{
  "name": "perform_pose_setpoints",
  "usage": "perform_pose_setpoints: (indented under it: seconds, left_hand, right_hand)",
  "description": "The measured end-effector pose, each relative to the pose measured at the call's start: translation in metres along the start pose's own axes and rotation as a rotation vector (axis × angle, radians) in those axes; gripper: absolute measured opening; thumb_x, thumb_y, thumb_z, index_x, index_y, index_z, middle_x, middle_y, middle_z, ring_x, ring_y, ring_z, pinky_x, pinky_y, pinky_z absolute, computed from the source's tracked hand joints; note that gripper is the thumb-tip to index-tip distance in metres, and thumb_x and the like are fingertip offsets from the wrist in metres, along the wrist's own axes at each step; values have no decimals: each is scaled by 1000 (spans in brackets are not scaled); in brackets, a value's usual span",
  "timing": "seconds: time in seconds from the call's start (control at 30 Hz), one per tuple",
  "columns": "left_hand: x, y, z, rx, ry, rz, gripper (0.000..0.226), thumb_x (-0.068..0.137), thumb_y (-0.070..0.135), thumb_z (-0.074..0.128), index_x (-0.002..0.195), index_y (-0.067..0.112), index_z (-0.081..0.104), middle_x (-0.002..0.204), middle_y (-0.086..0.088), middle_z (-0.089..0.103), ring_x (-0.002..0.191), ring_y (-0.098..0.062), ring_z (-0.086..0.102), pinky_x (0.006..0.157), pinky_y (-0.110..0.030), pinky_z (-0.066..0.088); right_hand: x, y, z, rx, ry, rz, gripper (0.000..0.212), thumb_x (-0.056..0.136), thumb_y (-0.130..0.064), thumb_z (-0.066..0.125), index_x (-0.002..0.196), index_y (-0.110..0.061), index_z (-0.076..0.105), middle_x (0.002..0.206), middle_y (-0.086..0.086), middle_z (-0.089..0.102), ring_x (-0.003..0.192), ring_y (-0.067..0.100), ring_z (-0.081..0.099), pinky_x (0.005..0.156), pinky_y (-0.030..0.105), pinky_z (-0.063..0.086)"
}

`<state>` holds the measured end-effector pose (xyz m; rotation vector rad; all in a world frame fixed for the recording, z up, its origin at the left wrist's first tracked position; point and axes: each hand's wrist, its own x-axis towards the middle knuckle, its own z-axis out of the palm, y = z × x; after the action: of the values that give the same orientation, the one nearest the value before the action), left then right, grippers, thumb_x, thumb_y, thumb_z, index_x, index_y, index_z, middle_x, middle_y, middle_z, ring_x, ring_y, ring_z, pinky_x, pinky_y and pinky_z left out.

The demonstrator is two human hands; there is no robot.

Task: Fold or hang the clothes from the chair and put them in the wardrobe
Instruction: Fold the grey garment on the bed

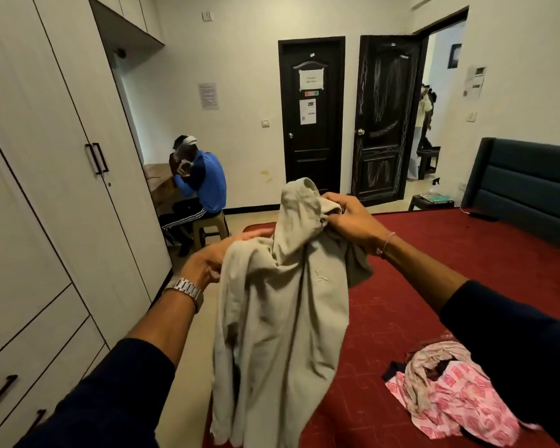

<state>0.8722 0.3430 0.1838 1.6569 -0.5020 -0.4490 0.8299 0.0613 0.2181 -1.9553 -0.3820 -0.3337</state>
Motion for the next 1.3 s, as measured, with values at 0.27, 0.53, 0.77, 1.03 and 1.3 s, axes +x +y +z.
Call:
perform_pose_setpoints:
  seconds: [0.27, 0.53, 0.77, 1.03, 1.3]
  left_hand:
    - [1, -1, 1, -193, -477, -87, 72, 81, -1, 66, 149, 8, 43, 147, -19, 47, 131, -35, 47, 108, -44, 40]
    - [9, 13, 50, 200, -78, 139, 47, 83, -13, 69, 126, 6, 63, 123, -19, 68, 118, -34, 63, 97, -35, 55]
    - [3, 17, 39, 448, 221, 285, 22, 100, 15, 54, 97, 22, 74, 86, -17, 68, 74, -21, 57, 65, -32, 46]
    - [-18, 24, 27, 544, 550, 412, 34, 89, 16, 72, 60, 28, 59, 55, 17, 54, 55, -1, 45, 50, -16, 35]
    - [-60, 52, 3, 648, 641, 387, 40, 74, 30, 80, 70, -4, 58, 63, -8, 53, 60, -14, 44, 55, -29, 34]
  right_hand:
    - [2, -8, 4, -68, -39, 64, 8, 79, -18, 67, 82, -16, 74, 85, 13, 73, 77, 13, 60, 73, 35, 49]
    - [-5, -18, 3, -288, -212, -19, 9, 83, -22, 75, 79, -20, 67, 77, -7, 69, 73, 6, 62, 73, 30, 52]
    - [-40, 7, -28, -490, -305, 170, 21, 84, -15, 76, 101, -9, 64, 94, 7, 73, 88, 22, 70, 75, 34, 58]
    - [-76, 19, -43, -369, -145, 288, 21, 84, -14, 75, 104, -15, 76, 95, 10, 76, 79, 18, 73, 72, 34, 63]
    - [-97, -35, -65, -452, -426, 202, 83, 57, -31, 96, 128, -22, 53, 119, -8, 64, 106, 7, 62, 88, 19, 52]
